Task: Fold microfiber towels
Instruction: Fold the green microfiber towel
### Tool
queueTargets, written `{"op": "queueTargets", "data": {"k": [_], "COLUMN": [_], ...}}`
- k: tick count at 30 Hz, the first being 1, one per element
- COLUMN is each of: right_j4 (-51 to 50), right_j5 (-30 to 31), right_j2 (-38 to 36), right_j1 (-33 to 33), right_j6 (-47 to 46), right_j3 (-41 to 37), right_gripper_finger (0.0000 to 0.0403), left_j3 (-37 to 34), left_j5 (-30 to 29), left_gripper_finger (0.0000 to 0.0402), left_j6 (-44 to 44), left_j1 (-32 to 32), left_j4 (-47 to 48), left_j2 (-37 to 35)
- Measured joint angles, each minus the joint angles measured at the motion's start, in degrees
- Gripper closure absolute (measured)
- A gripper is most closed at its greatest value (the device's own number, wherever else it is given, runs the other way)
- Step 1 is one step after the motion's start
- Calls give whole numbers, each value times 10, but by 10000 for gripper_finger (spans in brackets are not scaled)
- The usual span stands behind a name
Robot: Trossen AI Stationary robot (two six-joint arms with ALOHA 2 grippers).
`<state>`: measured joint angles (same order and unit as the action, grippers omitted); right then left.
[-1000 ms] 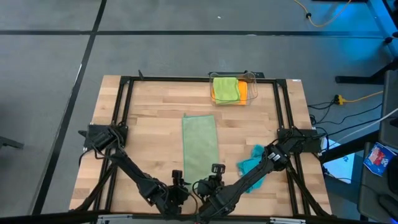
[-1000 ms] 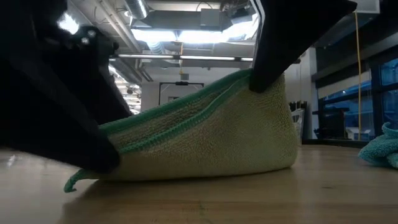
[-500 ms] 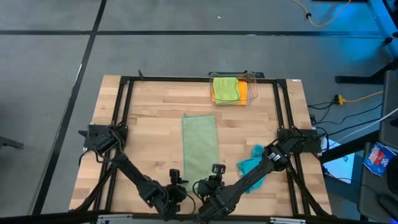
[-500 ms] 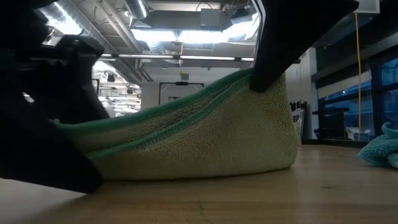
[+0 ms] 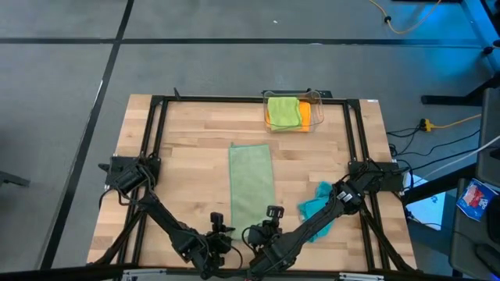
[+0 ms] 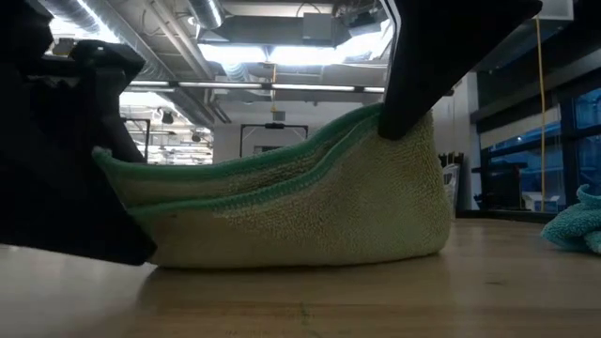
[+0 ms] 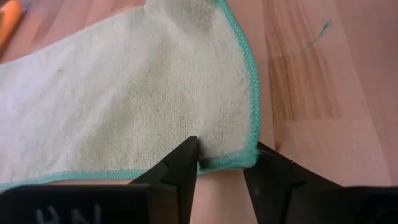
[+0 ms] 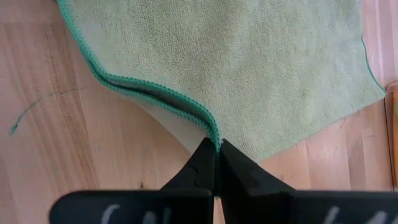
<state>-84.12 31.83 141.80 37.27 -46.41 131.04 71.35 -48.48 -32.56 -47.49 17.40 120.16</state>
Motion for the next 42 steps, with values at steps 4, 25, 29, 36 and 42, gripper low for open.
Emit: {"op": "queueTargets", "data": {"k": [4,25,29,36,42], "right_j4": [0,1,1,1,1], "right_j5": [0,0,0,0,-1], "right_j2": [0,0,0,0,0], "right_j1": [0,0,0,0,-4], "right_j6": [0,0,0,0,-1], "right_j3": [0,0,0,0,0], "right_gripper_finger": [396,396,396,396,396], "left_j3": [9,29,29,29,29], "left_j5": [-5,49,67,64,61], "left_gripper_finger": [294,355,319,264,255], "left_j6": [9,33,27,24,14], "left_j1": [-3,9,14,14,15], "left_j4": [0,2,2,1,1], "left_j2": [0,-1,-1,-1,-1]}}
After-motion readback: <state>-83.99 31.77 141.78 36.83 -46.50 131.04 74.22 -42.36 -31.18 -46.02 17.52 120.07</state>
